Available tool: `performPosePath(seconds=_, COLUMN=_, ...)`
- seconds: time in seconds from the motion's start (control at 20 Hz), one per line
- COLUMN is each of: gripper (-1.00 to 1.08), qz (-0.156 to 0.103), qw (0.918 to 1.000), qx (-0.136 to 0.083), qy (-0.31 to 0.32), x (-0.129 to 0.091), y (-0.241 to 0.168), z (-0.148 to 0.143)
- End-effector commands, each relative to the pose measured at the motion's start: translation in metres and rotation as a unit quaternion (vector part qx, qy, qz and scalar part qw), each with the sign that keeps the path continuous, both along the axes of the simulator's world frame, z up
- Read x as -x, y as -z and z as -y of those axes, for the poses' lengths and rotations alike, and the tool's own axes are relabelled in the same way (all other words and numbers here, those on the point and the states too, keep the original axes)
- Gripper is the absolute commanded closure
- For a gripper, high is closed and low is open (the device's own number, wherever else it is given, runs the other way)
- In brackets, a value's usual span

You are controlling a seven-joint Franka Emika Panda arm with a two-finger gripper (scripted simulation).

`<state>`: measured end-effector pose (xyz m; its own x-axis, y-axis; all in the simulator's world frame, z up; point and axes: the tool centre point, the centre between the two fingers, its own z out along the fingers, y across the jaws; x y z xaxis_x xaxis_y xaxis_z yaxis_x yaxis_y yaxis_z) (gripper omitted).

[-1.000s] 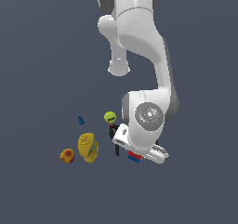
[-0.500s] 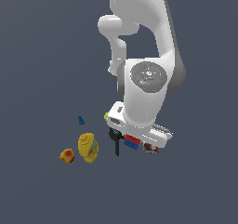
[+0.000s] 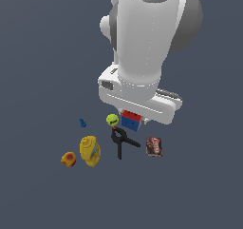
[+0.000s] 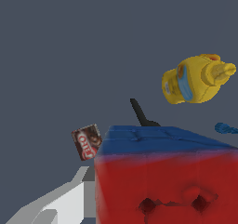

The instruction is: Pick up a designated object from a clutter of objects.

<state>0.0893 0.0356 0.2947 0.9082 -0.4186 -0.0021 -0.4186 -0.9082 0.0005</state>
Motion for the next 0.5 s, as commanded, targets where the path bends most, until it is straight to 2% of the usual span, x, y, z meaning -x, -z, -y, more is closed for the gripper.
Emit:
performPosePath(seconds=0.0, gripper=1.08, qz=0.001, qw=1.0, qx=0.0, qy=0.0, x=0.007, y=-0.029, z=0.005)
performPosePath(seconds=0.45, gripper=1.08, qz=0.001, qw=1.0, qx=0.0, qy=0.0, x=0.023, y=-0.107, z=0.018)
